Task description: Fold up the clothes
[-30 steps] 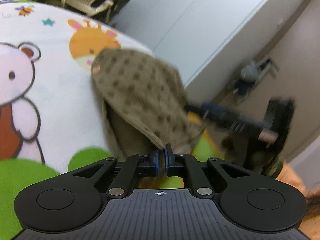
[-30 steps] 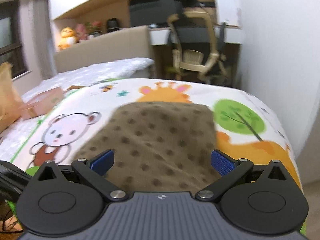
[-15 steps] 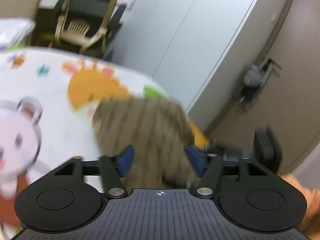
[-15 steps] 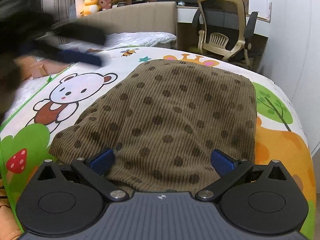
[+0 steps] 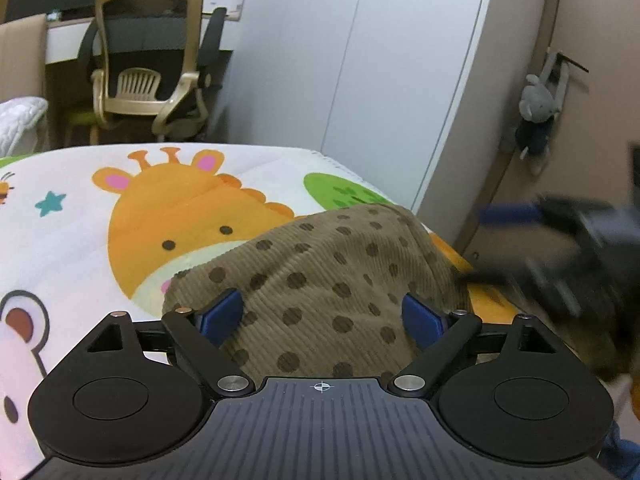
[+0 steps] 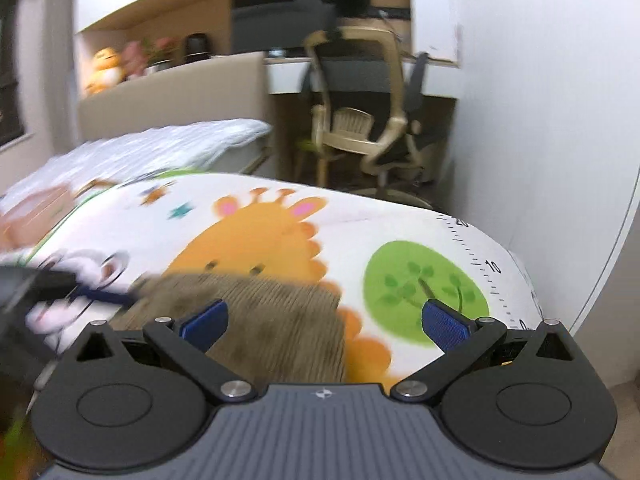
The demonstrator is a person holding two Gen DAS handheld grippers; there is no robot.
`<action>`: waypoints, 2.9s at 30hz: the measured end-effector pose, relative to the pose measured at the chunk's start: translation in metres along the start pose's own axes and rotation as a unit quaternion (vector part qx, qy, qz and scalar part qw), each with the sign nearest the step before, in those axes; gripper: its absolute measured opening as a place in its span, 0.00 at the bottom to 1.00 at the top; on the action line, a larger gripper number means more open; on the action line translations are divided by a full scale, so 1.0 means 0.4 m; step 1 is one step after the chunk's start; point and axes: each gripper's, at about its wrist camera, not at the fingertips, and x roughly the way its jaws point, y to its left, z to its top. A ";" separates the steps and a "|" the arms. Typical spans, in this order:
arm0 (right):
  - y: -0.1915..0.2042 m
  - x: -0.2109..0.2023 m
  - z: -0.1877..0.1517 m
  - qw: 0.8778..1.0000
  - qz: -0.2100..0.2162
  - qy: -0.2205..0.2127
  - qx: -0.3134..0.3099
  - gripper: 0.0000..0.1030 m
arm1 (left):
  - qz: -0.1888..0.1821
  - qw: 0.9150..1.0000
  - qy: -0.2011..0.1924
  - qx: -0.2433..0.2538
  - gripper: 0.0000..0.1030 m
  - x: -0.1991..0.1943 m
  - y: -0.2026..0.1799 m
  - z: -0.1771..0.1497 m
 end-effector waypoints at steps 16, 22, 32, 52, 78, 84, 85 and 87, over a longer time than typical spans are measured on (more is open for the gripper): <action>-0.012 0.022 -0.071 0.999 0.005 0.044 0.009 1.00 | -0.006 0.997 0.003 -0.078 0.92 -0.051 0.064 -0.013; -0.019 -0.010 -0.147 0.993 0.072 0.084 0.051 0.99 | -0.014 0.984 0.057 -0.165 0.92 -0.060 0.138 -0.089; 0.031 0.066 -0.095 0.986 0.126 0.078 0.075 0.74 | -0.066 0.972 0.046 -0.223 0.65 -0.018 0.173 -0.092; 0.422 0.531 0.198 0.987 0.143 0.031 -0.061 0.87 | 0.139 0.963 -0.089 -0.215 0.74 -0.166 0.665 -0.042; 0.417 0.508 0.208 0.998 -0.013 0.008 -0.067 0.97 | 0.191 0.965 -0.053 -0.170 0.92 -0.221 0.533 -0.159; 0.434 0.633 0.202 0.992 -0.076 0.029 -0.099 0.99 | 0.175 0.965 -0.063 -0.183 0.93 -0.230 0.547 -0.167; 0.429 0.631 0.202 0.992 -0.082 0.026 -0.093 0.99 | 0.173 0.965 -0.065 -0.185 0.94 -0.232 0.549 -0.168; 0.414 0.609 0.194 0.994 -0.076 0.014 -0.076 1.00 | 0.170 0.965 -0.067 -0.187 0.94 -0.233 0.551 -0.171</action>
